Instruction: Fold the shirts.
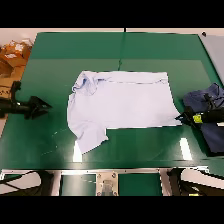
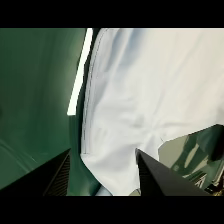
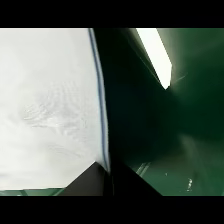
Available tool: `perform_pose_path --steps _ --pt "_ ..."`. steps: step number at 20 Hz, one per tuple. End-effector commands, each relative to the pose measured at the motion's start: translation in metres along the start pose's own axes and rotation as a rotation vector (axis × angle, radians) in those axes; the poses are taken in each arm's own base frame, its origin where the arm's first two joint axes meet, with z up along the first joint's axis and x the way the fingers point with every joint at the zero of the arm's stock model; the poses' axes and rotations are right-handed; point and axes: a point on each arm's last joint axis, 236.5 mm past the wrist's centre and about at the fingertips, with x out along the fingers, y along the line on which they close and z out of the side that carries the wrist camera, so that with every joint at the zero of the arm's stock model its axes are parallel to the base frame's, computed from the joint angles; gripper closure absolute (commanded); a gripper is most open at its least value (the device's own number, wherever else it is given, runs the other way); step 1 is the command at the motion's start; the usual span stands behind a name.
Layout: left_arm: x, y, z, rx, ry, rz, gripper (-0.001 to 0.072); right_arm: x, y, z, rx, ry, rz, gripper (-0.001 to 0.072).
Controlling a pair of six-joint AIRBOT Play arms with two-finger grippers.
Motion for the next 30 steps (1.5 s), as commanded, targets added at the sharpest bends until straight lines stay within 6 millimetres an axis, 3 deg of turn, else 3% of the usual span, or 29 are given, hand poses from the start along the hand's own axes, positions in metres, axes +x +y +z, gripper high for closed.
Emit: perform_pose_path --steps 1,4,6,11,13,14,17,19,21,22,24,26,28,30 --pt "0.041 0.021 -0.032 -0.138 -0.004 -0.007 0.0242 -0.003 0.006 0.007 -0.010 -0.025 0.022 0.0700" --pt "0.079 0.026 -0.069 -0.141 0.065 0.039 0.0242 -0.003 0.008 0.008 -0.015 -0.028 0.031 0.0700" --pt "0.100 0.019 -0.082 -0.099 0.092 0.064 0.0242 -0.003 0.008 0.008 -0.015 -0.028 0.031 0.0699" --pt "0.116 0.012 -0.077 -0.067 0.059 0.098 0.0246 -0.003 0.009 0.008 -0.015 -0.027 0.032 0.0699" --pt "0.115 0.012 -0.086 -0.043 0.099 0.100 0.0643 -0.003 0.009 0.008 -0.015 -0.027 0.032 0.0699" --pt "0.113 0.017 -0.089 -0.029 0.111 0.120 0.0680 -0.003 0.009 0.007 -0.015 -0.025 0.033 0.0700" --pt "0.107 0.027 -0.085 0.010 0.123 0.183 0.0682 -0.005 0.013 0.006 -0.011 -0.019 0.047 0.0700" --pt "0.093 0.015 -0.072 0.075 0.144 0.205 0.0682 -0.019 0.034 0.014 -0.026 -0.059 0.100 0.0700" --pt "0.063 -0.020 -0.039 0.165 0.079 0.211 0.0683 -0.060 0.078 0.031 -0.119 -0.162 0.163 0.0700" --pt "0.039 -0.052 -0.017 0.234 0.004 0.195 0.0683 -0.089 0.101 0.039 -0.183 -0.230 0.179 0.0700" --pt "-0.027 -0.135 0.019 0.403 -0.199 0.152 0.0683 -0.164 0.151 0.054 -0.314 -0.429 0.192 0.0700" --pt "-0.117 -0.234 0.035 0.598 -0.462 0.103 0.0683 -0.250 0.204 0.054 -0.401 -0.670 0.208 0.0700" --pt "-0.216 -0.330 0.012 0.810 -0.731 0.052 0.0683 -0.334 0.253 0.035 -0.469 -0.915 0.240 0.0699" --pt "-0.305 -0.406 -0.043 1.000 -0.972 0.002 0.0682 -0.409 0.296 -0.005 -0.558 -1.129 0.275 0.0699"
